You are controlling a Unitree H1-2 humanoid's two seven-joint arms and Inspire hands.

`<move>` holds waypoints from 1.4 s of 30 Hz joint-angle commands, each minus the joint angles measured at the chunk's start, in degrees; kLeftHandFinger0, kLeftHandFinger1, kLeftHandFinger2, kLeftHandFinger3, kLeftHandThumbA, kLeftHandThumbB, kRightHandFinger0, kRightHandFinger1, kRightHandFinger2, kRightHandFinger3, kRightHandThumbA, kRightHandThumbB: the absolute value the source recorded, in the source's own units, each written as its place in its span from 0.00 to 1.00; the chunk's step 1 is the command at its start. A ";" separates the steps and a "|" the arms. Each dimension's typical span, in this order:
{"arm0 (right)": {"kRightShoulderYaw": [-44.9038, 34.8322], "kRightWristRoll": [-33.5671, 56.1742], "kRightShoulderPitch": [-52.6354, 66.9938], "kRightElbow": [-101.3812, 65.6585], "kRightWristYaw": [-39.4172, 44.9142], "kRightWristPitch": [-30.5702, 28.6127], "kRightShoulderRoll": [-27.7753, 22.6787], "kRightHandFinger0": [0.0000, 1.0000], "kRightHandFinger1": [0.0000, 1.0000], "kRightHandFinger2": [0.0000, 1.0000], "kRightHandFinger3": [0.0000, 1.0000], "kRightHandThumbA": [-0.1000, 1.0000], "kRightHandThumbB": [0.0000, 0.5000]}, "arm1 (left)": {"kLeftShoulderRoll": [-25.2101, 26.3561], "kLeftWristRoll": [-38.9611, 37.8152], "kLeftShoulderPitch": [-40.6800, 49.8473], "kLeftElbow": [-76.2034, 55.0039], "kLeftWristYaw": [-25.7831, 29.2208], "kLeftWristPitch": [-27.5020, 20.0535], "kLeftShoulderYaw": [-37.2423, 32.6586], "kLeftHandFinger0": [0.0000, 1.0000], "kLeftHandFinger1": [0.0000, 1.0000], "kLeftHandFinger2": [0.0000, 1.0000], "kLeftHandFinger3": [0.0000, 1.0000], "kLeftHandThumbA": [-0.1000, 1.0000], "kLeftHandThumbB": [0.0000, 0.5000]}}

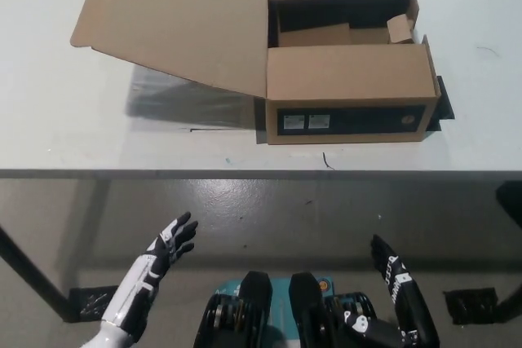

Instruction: A small storge box is placed at the center of the table and the robot uses its left hand to push the lid and close it

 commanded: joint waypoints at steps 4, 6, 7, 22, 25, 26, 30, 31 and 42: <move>0.93 -0.87 -1.02 -1.42 -0.37 -5.52 -0.19 1.00 1.00 1.00 1.00 1.00 0.73 | 3.54 -55.90 -5.89 -14.52 -10.29 19.04 8.80 1.00 1.00 1.00 1.00 1.00 0.81; 0.98 -1.06 -0.83 -1.49 -0.64 -5.52 -0.10 1.00 1.00 1.00 1.00 1.00 0.71 | 3.23 -58.87 -7.25 -13.97 -9.02 20.57 10.29 1.00 1.00 1.00 1.00 1.00 0.83; 1.02 -0.99 -0.84 -1.46 -0.54 -5.52 -0.09 1.00 1.00 1.00 1.00 1.00 0.71 | 3.28 -60.76 -8.16 -13.22 -9.41 21.55 11.00 1.00 1.00 1.00 1.00 1.00 0.83; 1.18 -0.82 -0.87 -1.23 -0.04 -5.52 -0.15 1.00 1.00 1.00 1.00 1.00 0.72 | 0.01 -63.96 -17.85 -0.07 -10.98 27.89 17.91 1.00 1.00 1.00 1.00 1.00 0.77; 1.25 -1.01 -0.88 -1.43 -0.23 -5.52 -0.14 1.00 1.00 1.00 1.00 1.00 0.71 | -0.53 -63.82 -19.54 2.16 -11.19 28.58 19.14 1.00 1.00 1.00 1.00 1.00 0.76; 1.22 -1.04 -0.98 -1.43 -0.31 -5.52 -0.11 1.00 1.00 1.00 1.00 1.00 0.71 | -0.64 -63.62 -20.08 2.67 -11.25 28.78 19.37 1.00 1.00 1.00 1.00 1.00 0.76; 1.22 -0.69 -0.84 -1.40 0.07 -5.52 -0.05 1.00 1.00 1.00 1.00 1.00 0.71 | -1.13 -62.44 -21.34 4.40 -11.42 29.29 20.20 1.00 1.00 1.00 1.00 1.00 0.77; 1.23 -0.84 -0.83 -1.43 -0.12 -5.52 -0.04 1.00 1.00 1.00 1.00 1.00 0.70 | -1.48 -62.53 -21.78 4.97 -11.01 29.59 20.61 1.00 1.00 1.00 1.00 1.00 0.77; 1.14 -0.87 -1.11 -1.24 -0.05 -5.52 0.08 1.00 1.00 1.00 1.00 1.00 0.73 | -3.42 -61.22 -23.96 9.47 -11.37 31.23 22.82 1.00 1.00 1.00 1.00 1.00 0.77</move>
